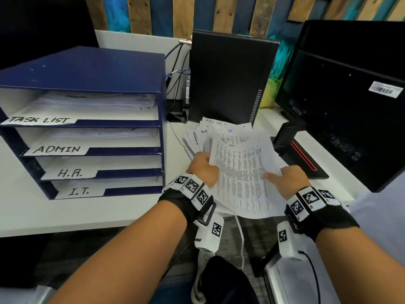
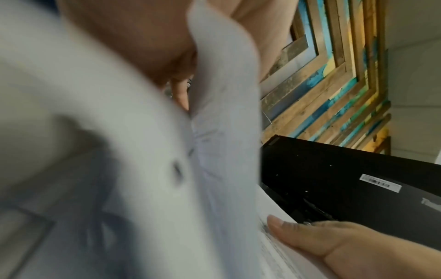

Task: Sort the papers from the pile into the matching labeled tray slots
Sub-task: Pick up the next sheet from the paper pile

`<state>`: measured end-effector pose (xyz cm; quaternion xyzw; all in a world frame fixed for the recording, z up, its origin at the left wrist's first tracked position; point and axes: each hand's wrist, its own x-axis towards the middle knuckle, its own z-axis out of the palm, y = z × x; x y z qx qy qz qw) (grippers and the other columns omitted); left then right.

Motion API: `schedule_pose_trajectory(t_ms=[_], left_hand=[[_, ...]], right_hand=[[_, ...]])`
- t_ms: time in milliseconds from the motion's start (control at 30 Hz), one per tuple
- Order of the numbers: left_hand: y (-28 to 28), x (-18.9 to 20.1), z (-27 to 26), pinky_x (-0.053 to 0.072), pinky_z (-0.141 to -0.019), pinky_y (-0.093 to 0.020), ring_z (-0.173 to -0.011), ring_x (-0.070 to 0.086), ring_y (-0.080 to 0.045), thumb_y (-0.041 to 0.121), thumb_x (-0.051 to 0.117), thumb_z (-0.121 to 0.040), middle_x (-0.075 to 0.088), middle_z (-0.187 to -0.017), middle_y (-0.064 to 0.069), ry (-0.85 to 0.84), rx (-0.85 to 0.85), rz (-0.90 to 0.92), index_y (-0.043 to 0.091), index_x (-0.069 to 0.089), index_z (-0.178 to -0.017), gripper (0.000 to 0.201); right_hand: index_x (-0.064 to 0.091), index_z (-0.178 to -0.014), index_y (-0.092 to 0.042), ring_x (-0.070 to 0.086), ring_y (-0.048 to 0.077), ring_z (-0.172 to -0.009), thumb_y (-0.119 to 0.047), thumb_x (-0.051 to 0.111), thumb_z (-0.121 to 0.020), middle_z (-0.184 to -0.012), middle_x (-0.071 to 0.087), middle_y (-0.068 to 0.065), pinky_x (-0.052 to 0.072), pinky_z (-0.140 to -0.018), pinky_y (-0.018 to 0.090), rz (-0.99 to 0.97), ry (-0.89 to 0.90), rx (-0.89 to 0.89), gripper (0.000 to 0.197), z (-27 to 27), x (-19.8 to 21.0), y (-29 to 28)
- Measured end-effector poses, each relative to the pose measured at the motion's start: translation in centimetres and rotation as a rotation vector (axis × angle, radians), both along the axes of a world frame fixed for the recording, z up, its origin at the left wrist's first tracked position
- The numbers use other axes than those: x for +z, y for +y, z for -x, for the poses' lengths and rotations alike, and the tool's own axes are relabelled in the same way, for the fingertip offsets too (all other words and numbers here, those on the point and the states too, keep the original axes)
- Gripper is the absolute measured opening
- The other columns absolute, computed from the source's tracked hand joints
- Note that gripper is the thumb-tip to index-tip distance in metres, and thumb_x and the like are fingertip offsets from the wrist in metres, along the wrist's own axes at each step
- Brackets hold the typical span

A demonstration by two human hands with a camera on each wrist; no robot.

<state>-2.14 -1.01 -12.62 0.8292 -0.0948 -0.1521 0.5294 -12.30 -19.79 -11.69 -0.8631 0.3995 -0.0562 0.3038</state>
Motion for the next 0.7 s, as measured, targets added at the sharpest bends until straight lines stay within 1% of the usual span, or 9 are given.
schedule_pose_trajectory(t_ms=[67, 200, 267, 367, 433, 467, 533, 600, 700], left_hand=[[0.7, -0.1, -0.1, 0.052, -0.089, -0.034, -0.105, 0.062, -0.027, 0.005, 0.059, -0.089, 0.061, -0.118, -0.007, -0.003, 0.079, 0.01, 0.011, 0.046, -0.132, 0.046], [2.2, -0.5, 0.3, 0.057, -0.087, -0.041, -0.1, 0.067, -0.031, 0.01, 0.057, -0.093, 0.07, -0.113, -0.014, 0.054, -0.001, -0.022, 0.002, 0.067, -0.117, 0.026], [3.0, -0.9, 0.8, 0.057, -0.084, -0.042, -0.097, 0.068, -0.033, 0.012, 0.056, -0.094, 0.071, -0.108, -0.018, 0.096, -0.043, -0.038, -0.004, 0.068, -0.109, 0.026], [3.8, -1.4, 1.0, 0.056, -0.089, -0.042, -0.099, 0.068, -0.032, 0.016, 0.058, -0.094, 0.071, -0.109, -0.016, 0.126, -0.056, -0.022, -0.002, 0.067, -0.113, 0.028], [4.3, -1.3, 1.2, 0.056, -0.084, -0.035, -0.096, 0.067, -0.029, 0.012, 0.055, -0.096, 0.07, -0.105, -0.011, 0.08, -0.015, -0.011, 0.003, 0.068, -0.112, 0.022], [4.6, -1.2, 1.3, 0.055, -0.082, -0.034, -0.095, 0.067, -0.028, 0.01, 0.054, -0.097, 0.07, -0.104, -0.01, 0.061, 0.005, -0.006, 0.005, 0.069, -0.111, 0.022], [4.9, -1.2, 1.6, 0.055, -0.08, -0.036, -0.095, 0.067, -0.028, 0.007, 0.051, -0.097, 0.071, -0.106, -0.011, 0.046, 0.015, 0.014, 0.006, 0.068, -0.11, 0.021], [5.3, -1.1, 2.0, 0.056, -0.083, -0.04, -0.096, 0.067, -0.028, 0.002, 0.051, -0.096, 0.07, -0.108, -0.013, 0.064, 0.009, 0.056, 0.003, 0.067, -0.11, 0.022], [6.0, -1.2, 2.4, 0.057, -0.088, -0.043, -0.099, 0.068, -0.027, -0.002, 0.054, -0.092, 0.071, -0.107, -0.009, 0.106, -0.04, 0.083, 0.007, 0.067, -0.108, 0.022]], right_hand=[[0.056, -0.079, -0.003, 0.058, 0.027, -0.074, -0.036, 0.072, -0.091, -0.075, 0.053, 0.008, 0.047, -0.069, 0.035, 0.017, -0.008, -0.01, 0.039, 0.3, -0.1, 0.3], [0.057, -0.13, -0.004, 0.061, 0.032, -0.114, -0.027, 0.075, -0.088, -0.124, 0.064, 0.011, 0.049, -0.097, 0.04, 0.047, 0.017, -0.007, 0.051, 0.6, -0.1, 1.0], [0.058, -0.134, -0.006, 0.06, 0.031, -0.117, -0.022, 0.073, -0.09, -0.131, 0.063, 0.013, 0.047, -0.1, 0.039, 0.068, -0.011, -0.017, 0.05, 0.3, 0.0, 1.1], [0.068, -0.097, -0.007, 0.061, 0.023, -0.081, -0.024, 0.072, -0.092, -0.094, 0.067, 0.01, 0.048, -0.073, 0.028, 0.073, -0.007, 0.0, 0.018, 0.1, 0.0, 1.0], [0.052, -0.065, -0.012, 0.047, 0.017, -0.056, -0.029, 0.073, -0.09, -0.062, 0.05, 0.003, 0.037, -0.054, 0.025, 0.056, 0.01, -0.001, 0.037, 0.1, -0.1, 1.3], [0.052, -0.065, -0.012, 0.048, 0.017, -0.056, -0.03, 0.074, -0.089, -0.061, 0.049, 0.003, 0.037, -0.054, 0.026, 0.053, 0.008, 0.008, 0.038, 0.3, 0.0, 1.5], [0.065, -0.095, -0.008, 0.063, 0.023, -0.079, -0.031, 0.075, -0.088, -0.087, 0.066, 0.007, 0.051, -0.072, 0.032, 0.034, -0.025, 0.042, 0.026, 0.6, 0.4, 1.8], [0.061, -0.123, -0.009, 0.065, 0.028, -0.101, -0.027, 0.076, -0.087, -0.11, 0.067, 0.009, 0.054, -0.091, 0.04, -0.018, -0.132, 0.037, 0.043, 1.0, 0.5, 2.0], [0.06, -0.123, -0.013, 0.068, 0.028, -0.097, -0.02, 0.077, -0.086, -0.107, 0.07, 0.009, 0.055, -0.094, 0.046, -0.078, -0.256, 0.042, 0.042, 1.5, 0.7, 2.1]])
